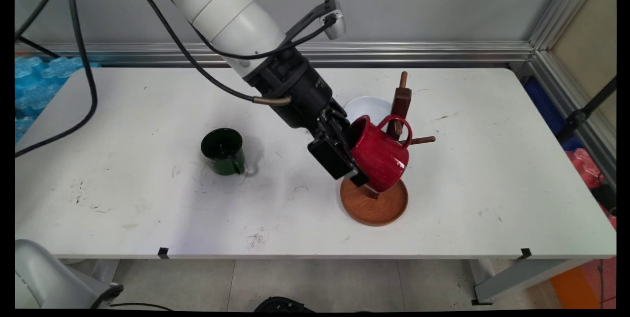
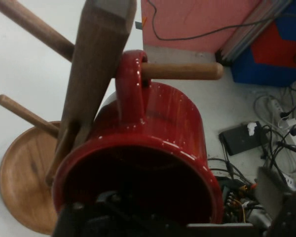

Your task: Pick up the red mug from the rack, then place the picked object on the table

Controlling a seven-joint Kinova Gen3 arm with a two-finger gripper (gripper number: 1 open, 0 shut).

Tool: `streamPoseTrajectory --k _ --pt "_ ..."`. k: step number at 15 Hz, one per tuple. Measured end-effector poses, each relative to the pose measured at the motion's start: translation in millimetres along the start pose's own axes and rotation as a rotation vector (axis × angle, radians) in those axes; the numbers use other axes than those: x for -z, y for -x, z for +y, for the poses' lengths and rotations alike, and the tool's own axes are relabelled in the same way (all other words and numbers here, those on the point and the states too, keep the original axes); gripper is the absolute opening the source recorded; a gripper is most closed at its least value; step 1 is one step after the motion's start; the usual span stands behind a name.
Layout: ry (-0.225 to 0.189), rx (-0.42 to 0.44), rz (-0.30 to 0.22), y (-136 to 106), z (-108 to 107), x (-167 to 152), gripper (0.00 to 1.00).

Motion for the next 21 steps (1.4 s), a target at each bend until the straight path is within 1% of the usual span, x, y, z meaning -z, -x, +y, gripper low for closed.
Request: streamPoseTrajectory --k 1,2,10,21 --pt "0.003 0.0 0.004 0.3 -0.1 -1.1 1.0" --pt "0.007 0.001 0.008 0.7 -0.1 -2.5 0.0" --pt "0.025 -0.006 0.027 3.0 1.1 -6.8 0.0" --pt "0.043 -0.022 0.036 3.9 6.9 -3.0 0.0"
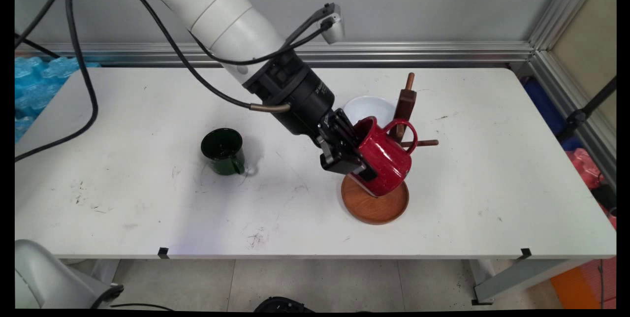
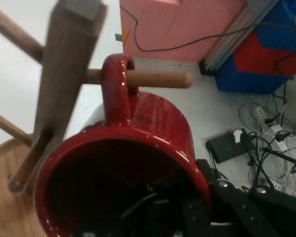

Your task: Place the picked object on the table

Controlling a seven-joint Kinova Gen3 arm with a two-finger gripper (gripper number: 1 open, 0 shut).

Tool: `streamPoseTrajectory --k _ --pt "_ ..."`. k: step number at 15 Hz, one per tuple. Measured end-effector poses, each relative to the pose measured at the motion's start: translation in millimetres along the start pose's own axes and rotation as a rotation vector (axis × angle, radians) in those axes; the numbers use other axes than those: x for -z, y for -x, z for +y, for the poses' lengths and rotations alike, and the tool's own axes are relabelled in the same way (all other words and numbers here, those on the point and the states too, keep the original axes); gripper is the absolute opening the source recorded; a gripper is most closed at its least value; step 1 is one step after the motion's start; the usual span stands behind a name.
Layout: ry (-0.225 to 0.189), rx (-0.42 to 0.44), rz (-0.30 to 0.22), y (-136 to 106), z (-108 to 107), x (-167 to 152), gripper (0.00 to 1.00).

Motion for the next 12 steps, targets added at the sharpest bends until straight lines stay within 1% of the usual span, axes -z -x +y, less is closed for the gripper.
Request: streamPoseTrajectory --k 4,8,12 --pt "0.002 -0.02 0.002 -5.1 3.2 6.6 0.0" --pt "0.013 -0.035 0.002 -9.9 10.0 14.2 0.0" --pt "0.036 -0.047 -0.005 -13.1 20.5 23.1 0.0"
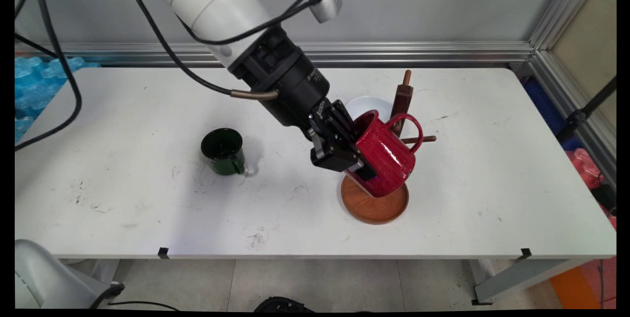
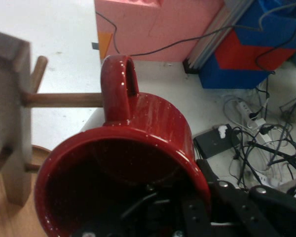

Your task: Place the picked object on the table

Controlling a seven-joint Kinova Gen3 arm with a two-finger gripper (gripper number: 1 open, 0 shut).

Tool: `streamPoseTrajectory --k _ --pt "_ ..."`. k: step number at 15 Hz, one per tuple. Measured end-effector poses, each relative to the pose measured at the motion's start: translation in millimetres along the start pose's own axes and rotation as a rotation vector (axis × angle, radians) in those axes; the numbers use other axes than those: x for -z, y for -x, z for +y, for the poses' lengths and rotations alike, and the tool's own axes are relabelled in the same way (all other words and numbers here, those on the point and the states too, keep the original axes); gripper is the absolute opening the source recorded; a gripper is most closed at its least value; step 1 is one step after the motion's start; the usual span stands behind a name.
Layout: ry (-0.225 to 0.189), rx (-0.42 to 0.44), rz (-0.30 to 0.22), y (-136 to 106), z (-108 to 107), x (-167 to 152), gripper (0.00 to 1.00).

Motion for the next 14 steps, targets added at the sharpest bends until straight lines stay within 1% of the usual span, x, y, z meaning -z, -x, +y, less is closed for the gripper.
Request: streamPoseTrajectory --k 6,10,14 --pt "0.03 -0.022 -0.004 -10.5 18.7 13.2 0.0" --pt "0.036 -0.027 -0.01 -15.3 28.3 21.3 0.0" --pt "0.032 -0.026 -0.025 -19.5 41.5 33.2 0.0"
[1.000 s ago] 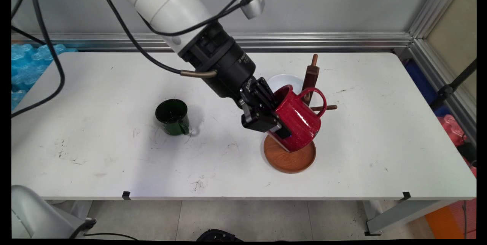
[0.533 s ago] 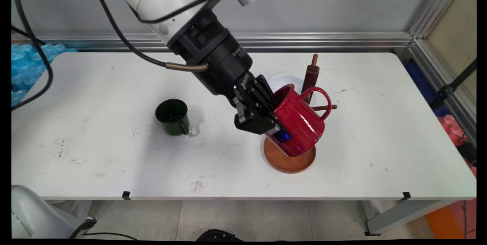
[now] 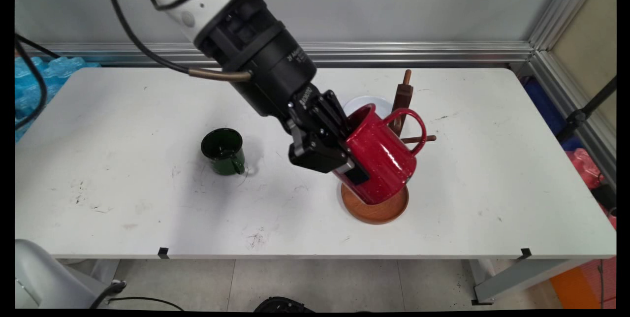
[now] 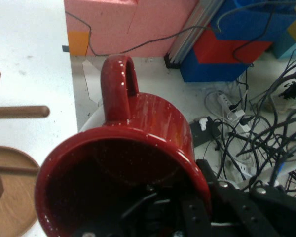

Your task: Place the picked object on the table

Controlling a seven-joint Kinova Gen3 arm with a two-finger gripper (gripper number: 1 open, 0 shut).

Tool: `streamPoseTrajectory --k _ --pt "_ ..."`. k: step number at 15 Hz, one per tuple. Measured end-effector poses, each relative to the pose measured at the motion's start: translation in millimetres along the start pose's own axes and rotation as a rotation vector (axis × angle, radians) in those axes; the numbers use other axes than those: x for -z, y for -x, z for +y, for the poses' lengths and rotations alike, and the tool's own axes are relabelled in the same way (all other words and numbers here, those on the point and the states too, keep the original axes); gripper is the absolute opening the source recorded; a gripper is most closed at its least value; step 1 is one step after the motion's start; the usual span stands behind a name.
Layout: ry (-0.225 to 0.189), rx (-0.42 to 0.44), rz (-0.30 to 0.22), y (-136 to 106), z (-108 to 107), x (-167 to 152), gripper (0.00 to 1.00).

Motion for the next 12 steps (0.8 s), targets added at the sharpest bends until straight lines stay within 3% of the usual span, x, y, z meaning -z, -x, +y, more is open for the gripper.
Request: streamPoseTrajectory --k 7,12 --pt "-0.038 0.005 -0.068 4.4 27.1 29.3 0.0" --pt "-0.101 -0.005 -0.124 12.5 29.7 43.3 0.0"
